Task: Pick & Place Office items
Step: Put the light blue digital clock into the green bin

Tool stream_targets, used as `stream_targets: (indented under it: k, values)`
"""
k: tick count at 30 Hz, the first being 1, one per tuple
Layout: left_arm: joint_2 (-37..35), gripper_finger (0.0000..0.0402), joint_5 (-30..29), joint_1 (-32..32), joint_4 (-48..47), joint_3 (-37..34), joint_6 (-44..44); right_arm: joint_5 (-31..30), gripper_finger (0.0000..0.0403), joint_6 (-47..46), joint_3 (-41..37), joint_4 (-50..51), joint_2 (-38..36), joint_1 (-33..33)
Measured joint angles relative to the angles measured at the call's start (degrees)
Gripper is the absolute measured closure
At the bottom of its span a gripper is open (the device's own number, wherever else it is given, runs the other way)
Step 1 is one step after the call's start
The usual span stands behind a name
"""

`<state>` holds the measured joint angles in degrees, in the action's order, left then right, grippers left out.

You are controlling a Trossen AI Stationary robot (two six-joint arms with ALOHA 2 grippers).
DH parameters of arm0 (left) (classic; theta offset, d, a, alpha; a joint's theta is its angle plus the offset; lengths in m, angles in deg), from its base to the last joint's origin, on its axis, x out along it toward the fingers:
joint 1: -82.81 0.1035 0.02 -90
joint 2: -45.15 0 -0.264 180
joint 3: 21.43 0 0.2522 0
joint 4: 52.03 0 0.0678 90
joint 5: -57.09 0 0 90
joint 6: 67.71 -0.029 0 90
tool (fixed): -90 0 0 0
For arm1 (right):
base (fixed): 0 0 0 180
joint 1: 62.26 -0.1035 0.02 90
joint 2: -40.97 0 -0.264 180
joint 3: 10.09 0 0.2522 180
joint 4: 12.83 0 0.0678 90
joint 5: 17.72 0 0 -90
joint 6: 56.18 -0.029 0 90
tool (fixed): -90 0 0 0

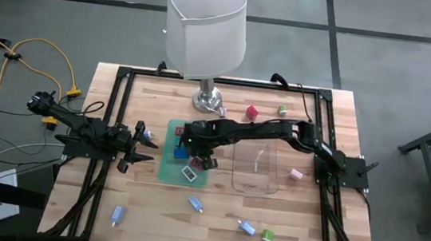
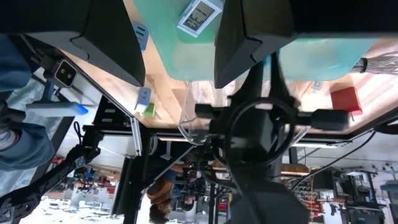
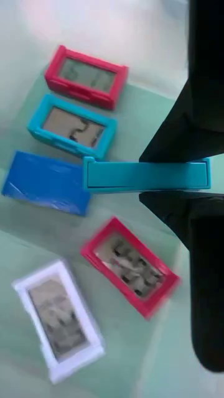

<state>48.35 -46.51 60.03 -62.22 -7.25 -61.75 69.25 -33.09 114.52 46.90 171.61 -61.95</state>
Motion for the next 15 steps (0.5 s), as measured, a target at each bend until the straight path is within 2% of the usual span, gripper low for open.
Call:
stream_targets:
  k: [15]
  values:
    - [0.0,0.0216,0.0,0.0,0.2,0.0,0.0,0.4,0.035,0.7,-0.1,1.6,0.3,0.7]
